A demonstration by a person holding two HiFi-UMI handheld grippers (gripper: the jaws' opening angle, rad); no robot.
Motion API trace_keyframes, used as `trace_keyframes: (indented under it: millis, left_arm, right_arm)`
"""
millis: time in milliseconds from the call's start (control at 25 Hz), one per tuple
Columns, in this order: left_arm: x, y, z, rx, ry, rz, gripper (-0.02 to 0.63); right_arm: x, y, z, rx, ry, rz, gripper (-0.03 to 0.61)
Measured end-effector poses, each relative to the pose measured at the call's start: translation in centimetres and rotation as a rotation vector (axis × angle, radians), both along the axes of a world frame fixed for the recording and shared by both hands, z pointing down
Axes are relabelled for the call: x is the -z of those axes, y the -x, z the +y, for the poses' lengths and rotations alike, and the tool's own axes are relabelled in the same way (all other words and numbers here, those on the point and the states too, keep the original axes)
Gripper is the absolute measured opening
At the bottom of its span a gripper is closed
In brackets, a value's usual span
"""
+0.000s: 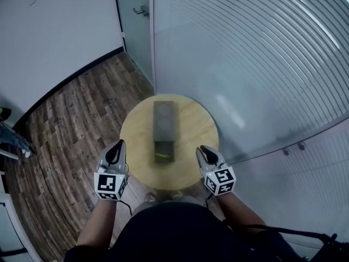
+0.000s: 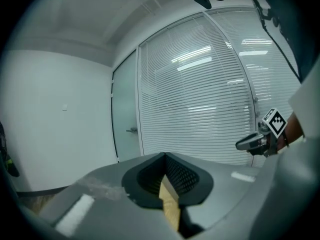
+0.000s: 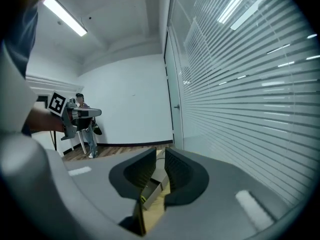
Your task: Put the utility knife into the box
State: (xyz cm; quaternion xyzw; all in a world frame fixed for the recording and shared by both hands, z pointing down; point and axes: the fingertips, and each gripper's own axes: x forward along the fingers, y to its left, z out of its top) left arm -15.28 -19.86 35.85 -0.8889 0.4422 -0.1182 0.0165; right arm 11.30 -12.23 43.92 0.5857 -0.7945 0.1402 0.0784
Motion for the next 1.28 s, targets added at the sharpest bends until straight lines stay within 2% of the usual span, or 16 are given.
trace_keyframes:
  millis: [240,360,680,1040,1280]
  left_arm:
    - [1.4,-1.4,1.0,-0.034,-0.026,0.027,0.005]
    - [1.6,-2.2,1.4,-0.050,-0.031,0.044,0.006]
    - [2.0,-0.7,0.0,-0.030,-0.062,0.037,0.006]
    - [1.0,-0.3,0.0,-0.038,-0.037,0.013,0.005]
    - [1.6,0.4,-0.2,-0.018,-0.021,0.015,0.006]
  right_arm:
    - [2.3,-1.5,0.5,-0.025,-0.051,0.011,0.057]
    - [3.1,-2.2,0.7,-0.048,-0.072,0.009,0.009]
    - [4.0,-2.2,-0.1,-0.050,-0.085,0.046,0.008]
    - [2.8,-2.5,-1.0,-0.049,-0.052,0.062,0.008]
    - [4.3,-2.5,-2.2,-0.037,-0.075,0.080,0.008]
